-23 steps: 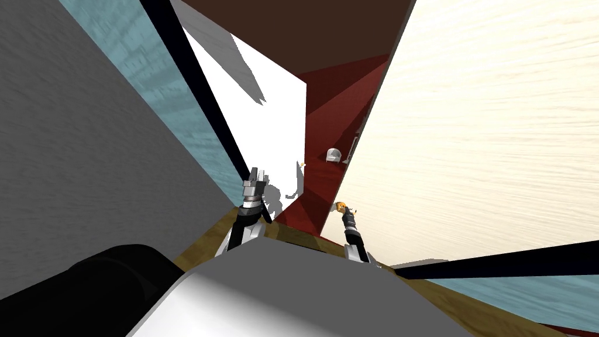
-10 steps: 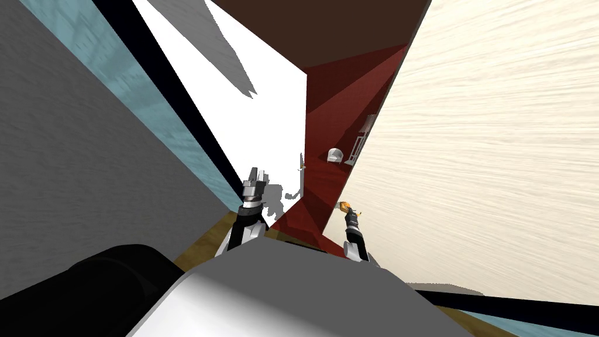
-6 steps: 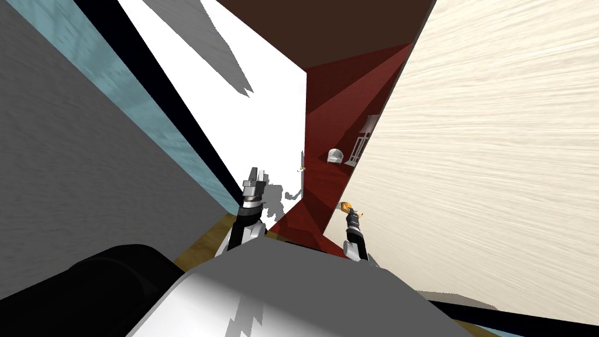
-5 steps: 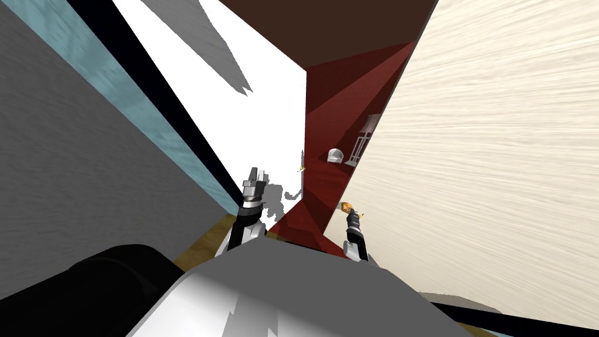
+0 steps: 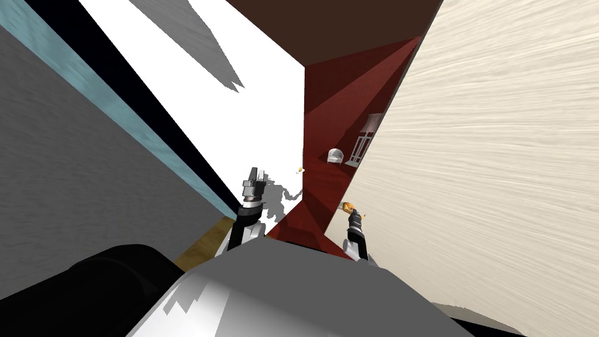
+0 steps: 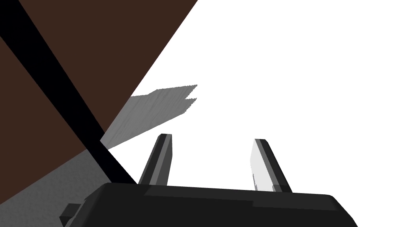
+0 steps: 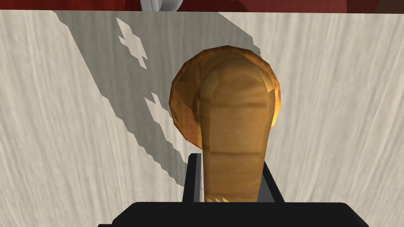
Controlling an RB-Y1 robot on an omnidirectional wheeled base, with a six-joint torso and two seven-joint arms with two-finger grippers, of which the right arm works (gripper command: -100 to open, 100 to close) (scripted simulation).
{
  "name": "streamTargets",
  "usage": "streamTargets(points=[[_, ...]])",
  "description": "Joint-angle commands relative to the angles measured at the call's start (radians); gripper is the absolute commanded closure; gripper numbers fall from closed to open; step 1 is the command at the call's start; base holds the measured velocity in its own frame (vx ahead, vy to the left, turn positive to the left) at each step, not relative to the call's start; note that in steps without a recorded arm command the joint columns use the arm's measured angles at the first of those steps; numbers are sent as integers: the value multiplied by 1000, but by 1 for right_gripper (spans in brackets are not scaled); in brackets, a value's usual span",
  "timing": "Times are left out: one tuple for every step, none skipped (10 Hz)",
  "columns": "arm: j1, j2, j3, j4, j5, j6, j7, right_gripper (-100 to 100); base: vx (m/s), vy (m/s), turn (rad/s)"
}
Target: Push the door open
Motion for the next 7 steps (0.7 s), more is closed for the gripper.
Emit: streamTargets(points=[[-19,-6,-40,17,-10,-20,22,100,120,-2,-7],[-21,-2,-54,18,-12,-21,31,100,112,0,-13],[-23,3,-68,18,-15,-22,40,100,103,-11,-6],[-26,8,-81,19,-17,-23,49,100,98,-8,-3],[-28,13,-95,19,-19,-24,58,100,106,-4,-12],[-28,13,-95,19,-19,-24,58,100,67,-5,-17],[-32,23,-121,20,-24,-26,76,100,86,-15,-13]])
